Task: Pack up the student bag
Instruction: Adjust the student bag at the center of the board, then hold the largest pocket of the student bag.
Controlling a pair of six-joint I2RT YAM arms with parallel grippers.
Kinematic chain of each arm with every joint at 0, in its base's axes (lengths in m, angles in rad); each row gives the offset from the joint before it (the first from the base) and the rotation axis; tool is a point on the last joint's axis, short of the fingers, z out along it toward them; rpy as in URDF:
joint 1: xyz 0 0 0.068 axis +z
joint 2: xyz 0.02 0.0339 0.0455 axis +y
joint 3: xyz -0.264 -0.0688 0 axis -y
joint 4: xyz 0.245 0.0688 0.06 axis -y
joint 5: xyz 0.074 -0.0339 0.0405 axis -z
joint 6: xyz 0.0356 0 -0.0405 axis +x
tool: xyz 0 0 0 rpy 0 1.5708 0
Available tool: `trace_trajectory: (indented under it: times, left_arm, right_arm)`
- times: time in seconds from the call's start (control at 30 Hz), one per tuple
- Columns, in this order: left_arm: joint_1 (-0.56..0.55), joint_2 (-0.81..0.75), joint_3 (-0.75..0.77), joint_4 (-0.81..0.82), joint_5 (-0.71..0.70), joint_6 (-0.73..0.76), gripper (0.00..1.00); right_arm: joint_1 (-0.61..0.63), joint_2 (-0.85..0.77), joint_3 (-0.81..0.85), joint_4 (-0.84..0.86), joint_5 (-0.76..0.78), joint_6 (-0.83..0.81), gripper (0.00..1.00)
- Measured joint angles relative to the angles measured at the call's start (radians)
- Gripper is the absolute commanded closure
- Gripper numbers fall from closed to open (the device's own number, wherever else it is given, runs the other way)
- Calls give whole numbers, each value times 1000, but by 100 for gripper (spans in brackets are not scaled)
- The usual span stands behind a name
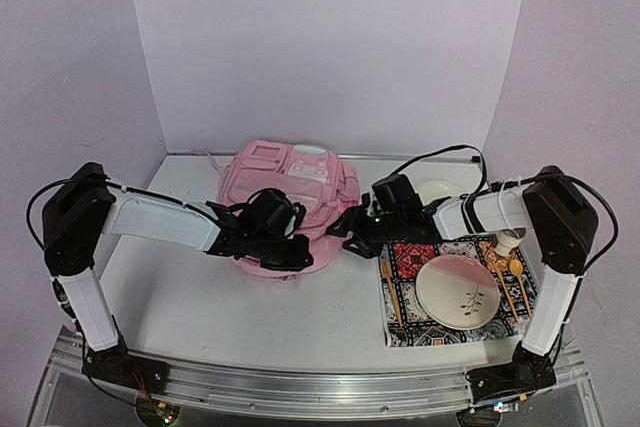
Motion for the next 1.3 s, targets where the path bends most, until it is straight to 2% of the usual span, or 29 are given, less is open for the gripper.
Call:
trace_trajectory:
  times: [0.4,0.5,0.6,0.87,0.93,1.2,1.3]
  left_arm:
    - [-4,54,45,-11,46,54,100]
    - [-4,71,68,-23,48,55,100]
    - [-5,95,93,-27,54,59,100]
    - [-8,110,109,-30,53,74,100]
    - [-9,110,109,-30,52,77,100]
    - [-14,95,94,-29,33,80,100]
    - [-14,84,87,-29,30,80,100]
  right_arm:
    - [21,98,27,55,2,95,37]
    - [23,121,41,64,2,110,40]
    - [23,142,51,80,3,127,50]
    - [23,168,81,116,-18,136,94]
    - [24,168,82,122,-22,137,100]
    - [7,165,72,132,-38,110,100]
    - [1,149,67,119,-46,80,91]
